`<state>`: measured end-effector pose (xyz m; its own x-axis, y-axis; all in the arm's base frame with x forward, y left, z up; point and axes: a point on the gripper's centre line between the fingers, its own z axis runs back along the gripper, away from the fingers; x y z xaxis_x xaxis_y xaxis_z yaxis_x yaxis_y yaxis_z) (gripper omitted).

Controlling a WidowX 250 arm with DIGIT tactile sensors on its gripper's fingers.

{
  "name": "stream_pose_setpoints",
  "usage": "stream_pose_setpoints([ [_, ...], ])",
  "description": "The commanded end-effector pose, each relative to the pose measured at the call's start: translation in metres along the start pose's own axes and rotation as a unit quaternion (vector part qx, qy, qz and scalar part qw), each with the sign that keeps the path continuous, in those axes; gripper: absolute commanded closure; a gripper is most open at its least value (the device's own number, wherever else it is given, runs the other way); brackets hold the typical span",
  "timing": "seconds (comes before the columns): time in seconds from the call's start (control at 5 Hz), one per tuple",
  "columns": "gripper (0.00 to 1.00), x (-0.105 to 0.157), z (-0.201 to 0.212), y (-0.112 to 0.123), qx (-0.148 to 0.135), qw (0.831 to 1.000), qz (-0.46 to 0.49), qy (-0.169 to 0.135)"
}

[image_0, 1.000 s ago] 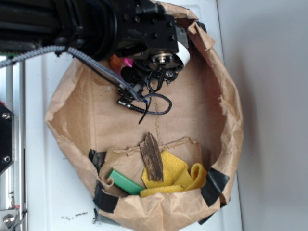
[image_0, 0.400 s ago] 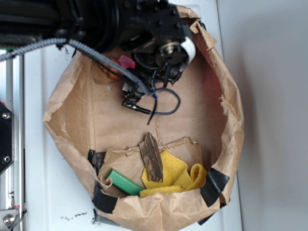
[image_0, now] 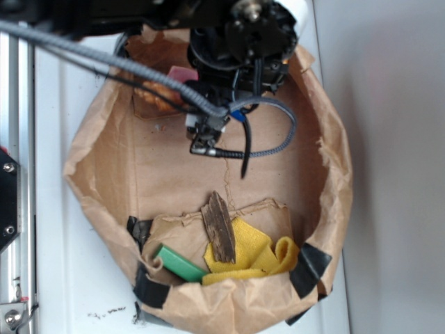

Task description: Grab the shell.

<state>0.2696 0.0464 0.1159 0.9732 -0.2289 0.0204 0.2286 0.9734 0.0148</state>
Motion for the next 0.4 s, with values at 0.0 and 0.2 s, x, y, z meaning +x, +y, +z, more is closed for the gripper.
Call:
stream_pose_setpoints([
  [0.0, 1.0, 0.014, 0.045, -0.057, 0.111, 0.989, 0.082, -0.048],
  [0.2, 1.0, 0.01, 0.046, -0.069, 0.131, 0.985, 0.099, -0.047],
])
